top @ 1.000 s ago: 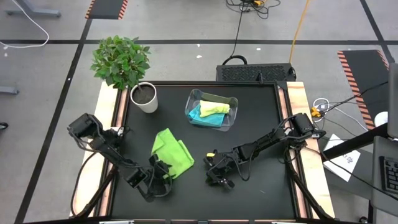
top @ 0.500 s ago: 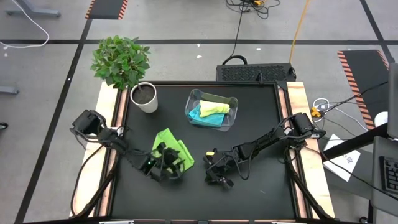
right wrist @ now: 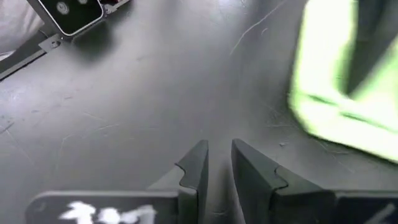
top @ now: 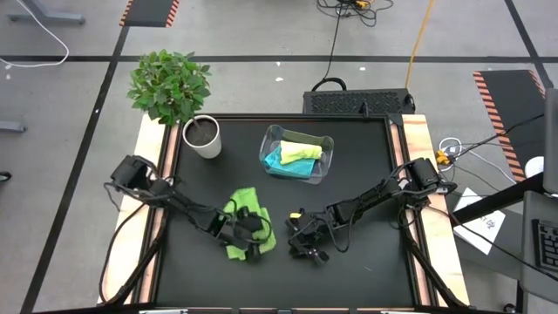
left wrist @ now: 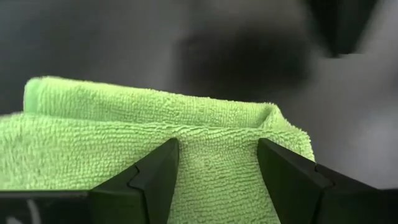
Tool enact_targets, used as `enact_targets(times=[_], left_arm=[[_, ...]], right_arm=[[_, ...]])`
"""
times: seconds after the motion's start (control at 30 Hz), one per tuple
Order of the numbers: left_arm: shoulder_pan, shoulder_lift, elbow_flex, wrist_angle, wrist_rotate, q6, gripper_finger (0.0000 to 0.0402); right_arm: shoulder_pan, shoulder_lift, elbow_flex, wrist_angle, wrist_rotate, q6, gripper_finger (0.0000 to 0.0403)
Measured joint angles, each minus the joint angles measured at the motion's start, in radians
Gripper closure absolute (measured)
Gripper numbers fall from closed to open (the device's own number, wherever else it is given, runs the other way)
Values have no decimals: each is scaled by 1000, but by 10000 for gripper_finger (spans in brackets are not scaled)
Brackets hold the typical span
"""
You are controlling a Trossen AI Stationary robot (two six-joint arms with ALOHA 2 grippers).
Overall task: Fold microfiber towels
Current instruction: Fold the green towel
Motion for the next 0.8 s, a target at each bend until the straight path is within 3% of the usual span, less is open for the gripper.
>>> enact_targets(times=[0.1, 0.3, 0.53, 0.8], left_arm=[[-26, 30, 3, 55, 54, -4, 177], [-115, 51, 2, 77, 48, -37, 177], [-192, -14, -6, 144, -86, 131, 177], [-254, -103, -2, 126, -210, 121, 176]], right_arm=[[-1, 0, -6, -4, 0, -1, 339], [-8, 0, -36, 19, 0, 0, 339], [-25, 0, -68, 108, 1, -2, 339], [-26, 0, -80, 210, 0, -2, 339]])
